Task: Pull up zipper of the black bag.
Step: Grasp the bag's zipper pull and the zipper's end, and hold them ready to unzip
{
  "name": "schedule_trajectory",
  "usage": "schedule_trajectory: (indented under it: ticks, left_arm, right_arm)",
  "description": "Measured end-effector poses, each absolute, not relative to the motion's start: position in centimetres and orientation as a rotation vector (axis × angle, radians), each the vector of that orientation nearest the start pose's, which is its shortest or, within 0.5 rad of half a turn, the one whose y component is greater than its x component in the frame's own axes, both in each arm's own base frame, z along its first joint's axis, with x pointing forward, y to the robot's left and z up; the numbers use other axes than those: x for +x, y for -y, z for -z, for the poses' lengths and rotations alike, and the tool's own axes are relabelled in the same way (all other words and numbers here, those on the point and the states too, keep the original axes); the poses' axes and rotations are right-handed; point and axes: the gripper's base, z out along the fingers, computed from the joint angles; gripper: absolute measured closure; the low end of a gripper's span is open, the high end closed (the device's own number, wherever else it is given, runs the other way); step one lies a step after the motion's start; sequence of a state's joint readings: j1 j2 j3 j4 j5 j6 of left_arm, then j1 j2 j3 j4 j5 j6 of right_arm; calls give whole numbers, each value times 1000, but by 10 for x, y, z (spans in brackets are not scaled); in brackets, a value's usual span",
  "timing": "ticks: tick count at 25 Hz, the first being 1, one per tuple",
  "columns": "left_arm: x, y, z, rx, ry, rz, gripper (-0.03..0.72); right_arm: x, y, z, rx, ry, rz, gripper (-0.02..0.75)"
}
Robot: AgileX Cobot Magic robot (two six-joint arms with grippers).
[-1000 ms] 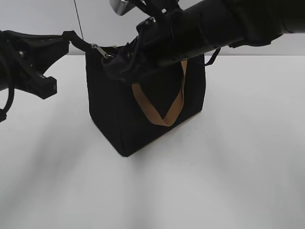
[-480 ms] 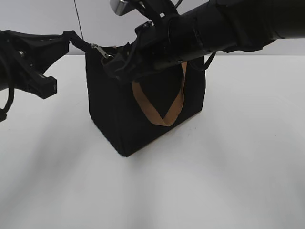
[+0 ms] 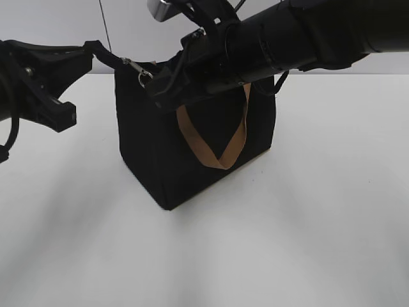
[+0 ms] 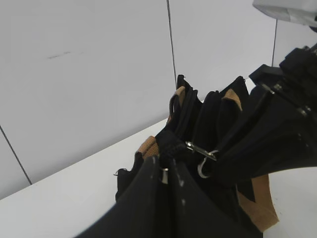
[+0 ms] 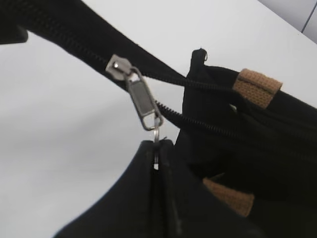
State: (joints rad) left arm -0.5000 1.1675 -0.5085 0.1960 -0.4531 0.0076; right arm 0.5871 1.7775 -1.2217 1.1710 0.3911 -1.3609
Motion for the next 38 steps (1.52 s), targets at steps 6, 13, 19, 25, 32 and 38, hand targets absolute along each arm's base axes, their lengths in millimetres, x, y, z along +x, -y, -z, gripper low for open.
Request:
schedule_trajectory:
  ticks: [6, 13, 19, 25, 32, 38]
  left_arm:
    - [205, 121, -269, 634, -1590, 307, 682]
    - [204, 120, -269, 635, -1597, 303, 682]
    - [200, 116, -270, 644, -1640, 285, 682]
    - [200, 116, -268, 649, -1661, 278, 683]
    - [199, 115, -265, 660, -1697, 266, 685]
    - [203, 107, -263, 630, -1726, 236, 685]
  right_arm:
    - [314, -247, -248, -1048, -1952, -601, 752]
    - [318, -244, -249, -1006, -1960, -576, 752]
    - [324, -234, -255, -938, -1966, -552, 752]
    - [333, -222, -255, -883, -1982, -527, 752]
    - [341, -210, -255, -842, -1991, -496, 752]
    - [346, -202, -255, -818, -1999, -481, 752]
